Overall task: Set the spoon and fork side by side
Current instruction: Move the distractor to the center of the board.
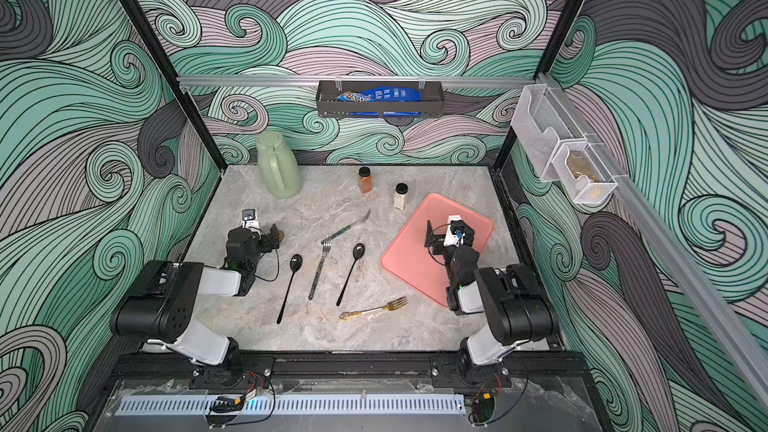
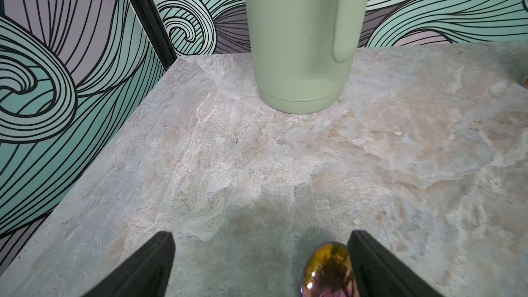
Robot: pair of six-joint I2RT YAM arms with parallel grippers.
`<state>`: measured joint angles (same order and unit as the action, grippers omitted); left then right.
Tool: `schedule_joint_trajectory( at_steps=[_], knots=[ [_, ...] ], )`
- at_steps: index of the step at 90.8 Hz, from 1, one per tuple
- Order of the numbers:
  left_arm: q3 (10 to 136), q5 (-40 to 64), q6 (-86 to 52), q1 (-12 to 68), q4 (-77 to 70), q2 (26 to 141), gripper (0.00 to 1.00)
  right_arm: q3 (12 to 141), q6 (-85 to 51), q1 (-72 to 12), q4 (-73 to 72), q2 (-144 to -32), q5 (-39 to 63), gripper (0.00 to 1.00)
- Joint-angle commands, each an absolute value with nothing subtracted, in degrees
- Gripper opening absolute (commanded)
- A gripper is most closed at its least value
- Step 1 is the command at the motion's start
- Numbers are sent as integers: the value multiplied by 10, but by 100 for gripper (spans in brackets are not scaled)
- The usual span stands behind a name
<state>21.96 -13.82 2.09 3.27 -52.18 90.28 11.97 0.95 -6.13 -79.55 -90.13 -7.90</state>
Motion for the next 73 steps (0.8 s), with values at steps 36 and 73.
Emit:
schedule_joint_trajectory(
  at_steps=[36,73],
  knots=[
    [226,-133,21,34,-527,906,99,120,9,-57,-805,-906,-67,99],
    [222,-185,41,62,-461,811,99,140,-12,-60,-709,-824,-137,99]
  ],
)
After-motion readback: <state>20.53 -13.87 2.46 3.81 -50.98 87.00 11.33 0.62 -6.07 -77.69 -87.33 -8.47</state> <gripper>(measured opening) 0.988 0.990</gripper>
